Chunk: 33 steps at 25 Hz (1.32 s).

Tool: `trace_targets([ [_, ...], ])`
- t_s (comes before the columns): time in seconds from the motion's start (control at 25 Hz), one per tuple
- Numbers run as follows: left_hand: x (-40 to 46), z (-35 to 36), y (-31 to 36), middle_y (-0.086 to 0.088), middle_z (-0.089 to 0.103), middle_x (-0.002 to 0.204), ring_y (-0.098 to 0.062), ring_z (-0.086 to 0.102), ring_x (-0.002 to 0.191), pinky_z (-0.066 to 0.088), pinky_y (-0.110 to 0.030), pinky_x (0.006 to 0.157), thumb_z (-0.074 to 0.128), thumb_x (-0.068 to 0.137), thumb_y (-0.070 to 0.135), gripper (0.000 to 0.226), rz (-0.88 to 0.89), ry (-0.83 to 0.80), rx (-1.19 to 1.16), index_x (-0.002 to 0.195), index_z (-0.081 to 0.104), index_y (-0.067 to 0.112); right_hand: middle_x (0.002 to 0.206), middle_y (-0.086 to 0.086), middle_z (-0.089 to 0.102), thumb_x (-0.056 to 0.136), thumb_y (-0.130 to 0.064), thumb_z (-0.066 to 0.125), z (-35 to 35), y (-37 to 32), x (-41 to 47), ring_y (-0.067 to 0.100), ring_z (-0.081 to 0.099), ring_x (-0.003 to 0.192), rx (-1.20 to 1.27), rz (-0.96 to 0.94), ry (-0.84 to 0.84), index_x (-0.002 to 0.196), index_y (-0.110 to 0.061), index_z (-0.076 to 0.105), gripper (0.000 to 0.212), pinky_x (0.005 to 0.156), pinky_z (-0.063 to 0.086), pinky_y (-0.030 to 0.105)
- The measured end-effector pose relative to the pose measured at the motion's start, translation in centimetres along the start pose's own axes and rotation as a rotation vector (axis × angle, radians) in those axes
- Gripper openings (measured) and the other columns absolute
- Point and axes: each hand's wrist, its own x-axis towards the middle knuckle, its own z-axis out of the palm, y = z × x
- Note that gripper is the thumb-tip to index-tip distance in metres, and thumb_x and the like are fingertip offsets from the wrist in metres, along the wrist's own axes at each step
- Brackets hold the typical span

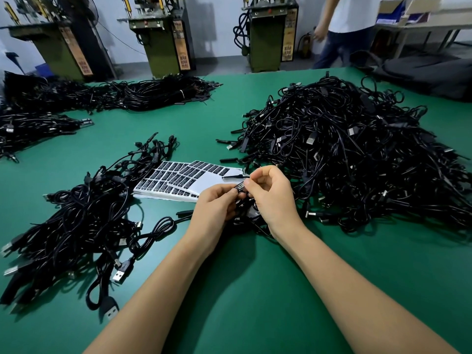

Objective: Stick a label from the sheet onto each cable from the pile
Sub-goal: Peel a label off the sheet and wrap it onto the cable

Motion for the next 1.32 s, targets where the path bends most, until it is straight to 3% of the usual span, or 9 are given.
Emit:
trace_targets([
  [0.48,-0.3,0.13,-0.08,0.002,0.069,0.068,-0.002,0.059,0.053,0.048,-0.015,0.052,0.051,0.095,0.002,0.018,0.013,0.029,0.096,0.089,0.068,0.006,0.079,0.002,0.059,0.087,0.001,0.06,0.04,-0.05,-0.04,0.017,0.058,0.077,-0.048,-0.028,-0.003,0.08,-0.019,0.053,0.022,0.077,0.05,0.032],
  [0.72,-0.26,0.0,-0.16,-0.001,0.07,0.071,-0.004,0.062,0.055,0.048,-0.014,0.052,0.052,0.094,-0.001,0.016,0.011,0.006,0.066,0.092,0.067,0.003,0.078,0.0,0.058,0.087,0.001,0.06,-0.15,-0.23,-0.17,0.012,0.056,0.074,-0.065,-0.05,-0.015,0.08,-0.018,0.052,0.022,0.066,0.046,0.016],
  [0.96,-0.23,-0.08,-0.09,-0.001,0.07,0.071,-0.001,0.058,0.05,0.045,-0.011,0.048,0.051,0.094,-0.002,0.015,0.009,0.006,0.071,0.096,0.066,0.001,0.078,-0.001,0.058,0.087,0.001,0.06,-0.17,-0.19,-0.18,0.013,0.056,0.075,-0.087,-0.056,-0.022,0.079,-0.02,0.051,0.024,0.072,0.049,0.025],
  [1.32,-0.68,0.51,0.23,0.0,0.065,0.059,-0.004,0.055,0.045,0.045,-0.014,0.046,0.049,0.094,-0.003,0.02,0.022,0.048,0.104,0.082,0.064,0.0,0.076,-0.004,0.057,0.088,0.001,0.059,0.15,-0.35,-0.68,0.006,0.057,0.068,-0.136,-0.109,-0.021,0.079,-0.022,0.05,0.026,0.062,0.044,0.01],
])
